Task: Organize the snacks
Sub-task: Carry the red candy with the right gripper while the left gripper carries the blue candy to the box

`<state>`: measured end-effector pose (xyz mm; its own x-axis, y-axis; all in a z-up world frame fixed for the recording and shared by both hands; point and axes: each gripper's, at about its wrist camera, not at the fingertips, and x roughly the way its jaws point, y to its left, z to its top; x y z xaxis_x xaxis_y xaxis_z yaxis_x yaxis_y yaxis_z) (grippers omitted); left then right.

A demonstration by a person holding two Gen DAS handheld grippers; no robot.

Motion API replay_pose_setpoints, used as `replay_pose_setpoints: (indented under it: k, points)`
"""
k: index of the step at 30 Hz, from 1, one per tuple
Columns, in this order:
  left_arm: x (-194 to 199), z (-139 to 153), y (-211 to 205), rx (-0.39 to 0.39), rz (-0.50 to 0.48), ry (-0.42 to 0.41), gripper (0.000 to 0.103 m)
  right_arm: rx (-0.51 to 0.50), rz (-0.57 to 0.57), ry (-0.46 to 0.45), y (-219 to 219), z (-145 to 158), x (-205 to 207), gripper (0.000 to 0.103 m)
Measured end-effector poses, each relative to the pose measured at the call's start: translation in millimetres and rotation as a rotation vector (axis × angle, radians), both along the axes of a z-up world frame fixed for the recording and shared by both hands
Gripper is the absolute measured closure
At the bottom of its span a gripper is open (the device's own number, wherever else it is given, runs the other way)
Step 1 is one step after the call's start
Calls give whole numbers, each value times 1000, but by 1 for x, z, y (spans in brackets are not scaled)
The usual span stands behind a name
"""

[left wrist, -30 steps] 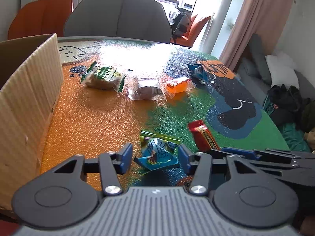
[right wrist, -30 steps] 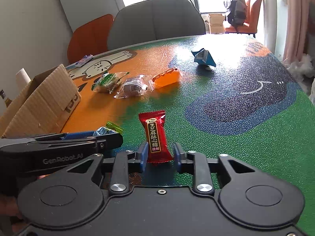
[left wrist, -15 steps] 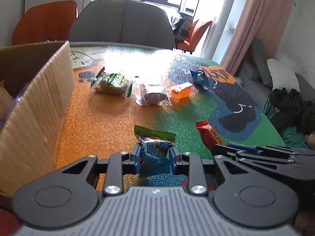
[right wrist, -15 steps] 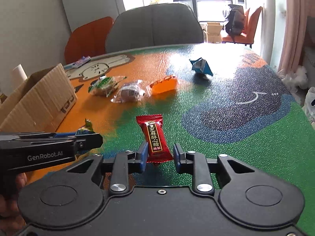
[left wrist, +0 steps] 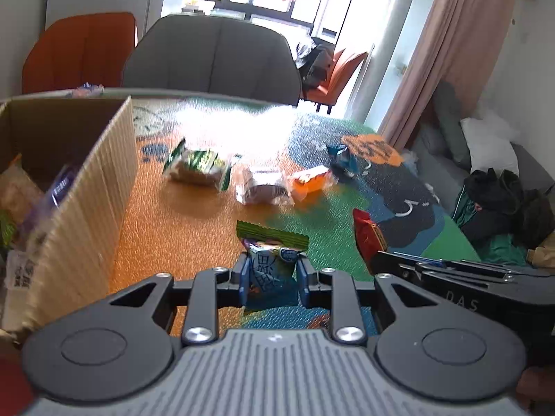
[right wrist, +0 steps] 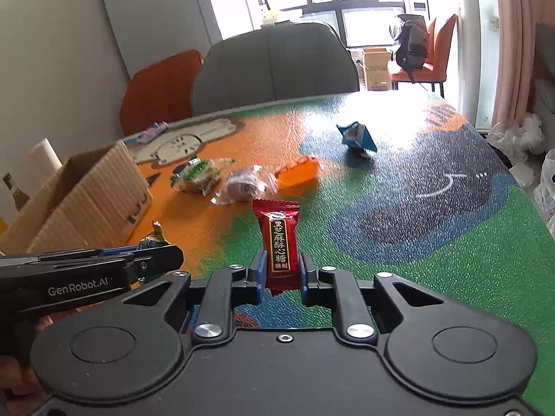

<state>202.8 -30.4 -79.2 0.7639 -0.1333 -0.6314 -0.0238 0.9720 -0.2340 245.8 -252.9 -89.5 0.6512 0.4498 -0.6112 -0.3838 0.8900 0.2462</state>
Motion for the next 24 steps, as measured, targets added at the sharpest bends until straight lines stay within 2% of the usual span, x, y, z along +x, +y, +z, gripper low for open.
replay_pose_setpoints:
  k: [12, 16, 24]
  points:
    - [-14, 52, 16, 38, 25, -101, 77, 64, 60, -87, 23, 45, -2, 86]
    - [-21, 62, 27, 63, 60, -111, 77, 82, 101, -98, 40, 56, -2, 86]
    - [-34, 73, 54, 67, 109, -125, 77, 107, 172, -116, 73, 71, -7, 86]
